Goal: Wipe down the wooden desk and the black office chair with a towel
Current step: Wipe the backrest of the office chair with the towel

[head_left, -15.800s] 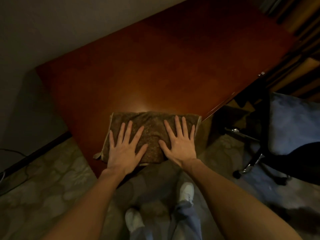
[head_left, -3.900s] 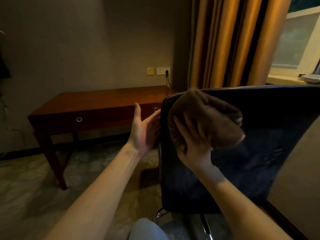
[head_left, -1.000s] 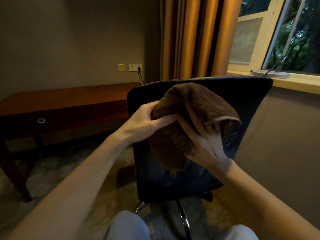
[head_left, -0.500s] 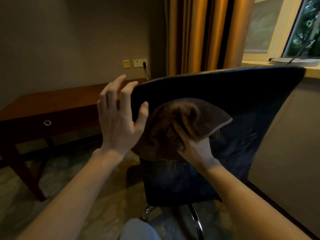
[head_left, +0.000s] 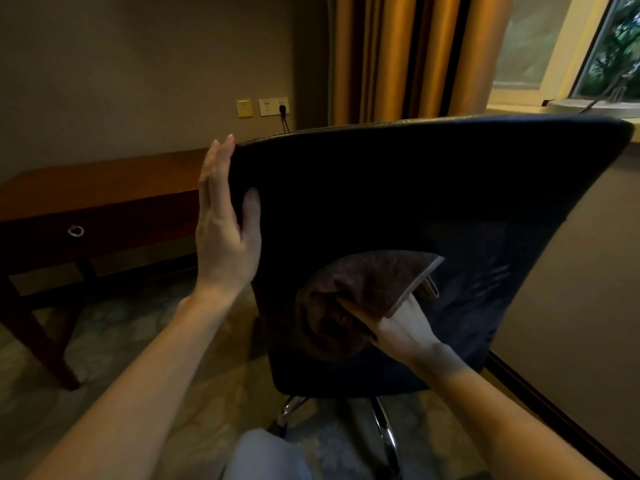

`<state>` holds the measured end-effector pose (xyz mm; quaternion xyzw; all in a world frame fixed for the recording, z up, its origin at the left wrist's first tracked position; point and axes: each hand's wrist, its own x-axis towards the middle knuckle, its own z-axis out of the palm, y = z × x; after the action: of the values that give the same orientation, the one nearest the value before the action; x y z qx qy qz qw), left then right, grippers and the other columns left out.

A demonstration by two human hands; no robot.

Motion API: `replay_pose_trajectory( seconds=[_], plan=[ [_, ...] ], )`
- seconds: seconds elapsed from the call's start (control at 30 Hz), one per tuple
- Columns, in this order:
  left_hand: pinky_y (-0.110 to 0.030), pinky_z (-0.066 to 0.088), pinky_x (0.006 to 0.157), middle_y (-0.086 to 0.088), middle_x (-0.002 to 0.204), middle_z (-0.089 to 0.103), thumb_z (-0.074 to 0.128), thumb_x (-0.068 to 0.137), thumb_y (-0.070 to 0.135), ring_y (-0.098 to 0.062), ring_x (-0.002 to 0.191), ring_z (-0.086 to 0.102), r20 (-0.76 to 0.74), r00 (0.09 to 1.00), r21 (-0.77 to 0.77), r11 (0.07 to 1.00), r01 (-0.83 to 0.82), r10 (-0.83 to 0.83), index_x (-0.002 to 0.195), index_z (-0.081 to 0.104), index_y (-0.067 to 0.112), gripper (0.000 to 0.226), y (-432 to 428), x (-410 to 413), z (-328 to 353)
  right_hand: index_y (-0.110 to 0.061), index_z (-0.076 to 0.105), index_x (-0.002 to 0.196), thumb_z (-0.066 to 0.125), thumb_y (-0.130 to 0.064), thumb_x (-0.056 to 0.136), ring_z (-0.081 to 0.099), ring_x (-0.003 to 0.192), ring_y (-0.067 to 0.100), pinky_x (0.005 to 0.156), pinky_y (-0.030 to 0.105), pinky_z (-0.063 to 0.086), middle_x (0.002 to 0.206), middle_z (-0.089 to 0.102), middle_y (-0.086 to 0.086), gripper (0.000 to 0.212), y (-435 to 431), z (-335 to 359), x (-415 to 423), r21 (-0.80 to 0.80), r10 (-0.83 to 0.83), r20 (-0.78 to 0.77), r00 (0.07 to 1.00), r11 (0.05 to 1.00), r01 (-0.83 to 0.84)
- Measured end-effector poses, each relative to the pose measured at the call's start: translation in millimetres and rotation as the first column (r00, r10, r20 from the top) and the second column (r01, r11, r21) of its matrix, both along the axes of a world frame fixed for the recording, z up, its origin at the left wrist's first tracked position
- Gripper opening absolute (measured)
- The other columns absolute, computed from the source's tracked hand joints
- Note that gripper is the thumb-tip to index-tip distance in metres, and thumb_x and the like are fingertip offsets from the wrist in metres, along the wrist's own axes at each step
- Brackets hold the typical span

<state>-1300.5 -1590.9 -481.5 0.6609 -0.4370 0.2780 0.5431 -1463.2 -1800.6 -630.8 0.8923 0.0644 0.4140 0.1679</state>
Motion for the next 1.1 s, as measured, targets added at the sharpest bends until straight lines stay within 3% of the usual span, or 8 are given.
replay_pose_trajectory(
  seconds=[0.2,0.33,0.43,0.57,0.67,0.8,1.0,1.1],
  plan=[
    [-0.047,0.026,0.125,-0.005,0.167,0.024,0.045,0.108,0.04,-0.019,0.156,0.02,-0.032,0.999,-0.034,0.999,0.002,-0.003,0.154,0.02,0.033,0.052,-0.9,1.8,1.8,-0.03,0.016,0.162,0.04,-0.039,0.106,0.048,0.112,0.043,0.076,0.054,0.053,0.134,0.045,0.017,0.061,-0.7,54.7,-35.8,0.023,-0.059,0.236,0.97,0.998,0.055],
    [-0.054,0.013,0.126,-0.017,0.17,0.009,0.045,0.103,0.058,-0.03,0.158,0.006,-0.011,0.974,0.0,0.974,-0.225,0.225,0.161,0.018,0.009,0.08,-14.8,-18.0,6.7,-0.023,0.029,0.155,0.049,-0.037,0.102,0.046,0.12,0.046,0.088,0.056,0.048,0.139,0.044,0.022,0.058,-9.0,103.8,-47.0,0.081,-0.128,0.326,0.936,0.991,0.107],
    [-0.058,0.001,0.125,-0.025,0.169,0.002,0.045,0.102,0.063,-0.043,0.156,-0.002,0.22,0.922,0.115,0.93,-0.35,0.319,0.162,0.013,0.005,0.09,-29.0,-34.7,14.2,-0.016,0.041,0.15,0.048,-0.034,0.104,0.046,0.133,0.047,0.105,0.059,0.041,0.147,0.045,0.025,0.05,-28.2,109.9,-47.9,0.199,-0.218,0.34,0.915,0.967,0.156],
    [-0.064,0.002,0.123,-0.025,0.169,-0.001,0.037,0.102,0.069,-0.047,0.155,-0.006,0.285,0.892,0.17,0.897,-0.408,0.351,0.163,0.01,0.009,0.09,-40.6,-30.9,22.4,-0.014,0.047,0.147,0.048,-0.027,0.101,0.044,0.136,0.05,0.114,0.059,0.036,0.146,0.05,0.027,0.047,-48.3,60.1,-45.3,0.257,-0.171,0.213,0.962,0.96,0.113],
    [-0.061,0.002,0.124,-0.025,0.169,-0.002,0.038,0.102,0.068,-0.046,0.155,-0.006,0.291,0.882,0.184,0.883,-0.431,0.37,0.163,0.008,0.009,0.09,-36.9,-22.1,18.7,-0.018,0.051,0.147,0.039,-0.036,0.107,0.052,0.129,0.05,0.102,0.06,0.049,0.142,0.056,0.025,0.046,-40.1,16.7,-44.1,0.339,-0.12,0.019,0.993,0.935,0.107],
    [-0.061,0.005,0.125,-0.028,0.167,0.004,0.045,0.102,0.064,-0.05,0.154,-0.001,0.311,0.858,0.156,0.868,-0.471,0.41,0.162,0.012,0.005,0.09,-33.7,-10.8,15.3,-0.028,0.037,0.153,0.06,-0.031,0.092,0.051,0.131,0.041,0.109,0.056,0.043,0.142,0.056,0.019,0.065,-44.3,12.0,-63.0,0.104,-0.118,-0.182,0.976,0.985,0.139],
    [-0.063,0.007,0.123,-0.029,0.167,0.008,0.049,0.103,0.054,-0.048,0.154,0.003,0.199,0.887,0.069,0.896,-0.438,0.418,0.159,0.018,-0.001,0.084,-30.6,-9.4,17.5,-0.03,0.025,0.159,0.038,-0.033,0.1,0.048,0.12,0.048,0.085,0.064,0.052,0.138,0.048,0.026,0.06,-46.0,30.1,-104.9,0.263,-0.163,0.159,0.974,0.958,0.118],
    [-0.06,0.005,0.125,-0.025,0.166,0.019,0.05,0.104,0.048,-0.044,0.155,0.011,0.335,0.866,0.047,0.912,-0.408,0.37,0.158,0.028,0.003,0.074,-39.5,-27.9,24.9,-0.041,0.015,0.161,0.047,-0.04,0.102,0.045,0.133,0.049,0.11,0.059,0.038,0.143,0.047,0.035,0.067,-51.0,49.6,-127.3,0.5,-0.292,0.396,0.871,0.864,0.063]
  ],
)
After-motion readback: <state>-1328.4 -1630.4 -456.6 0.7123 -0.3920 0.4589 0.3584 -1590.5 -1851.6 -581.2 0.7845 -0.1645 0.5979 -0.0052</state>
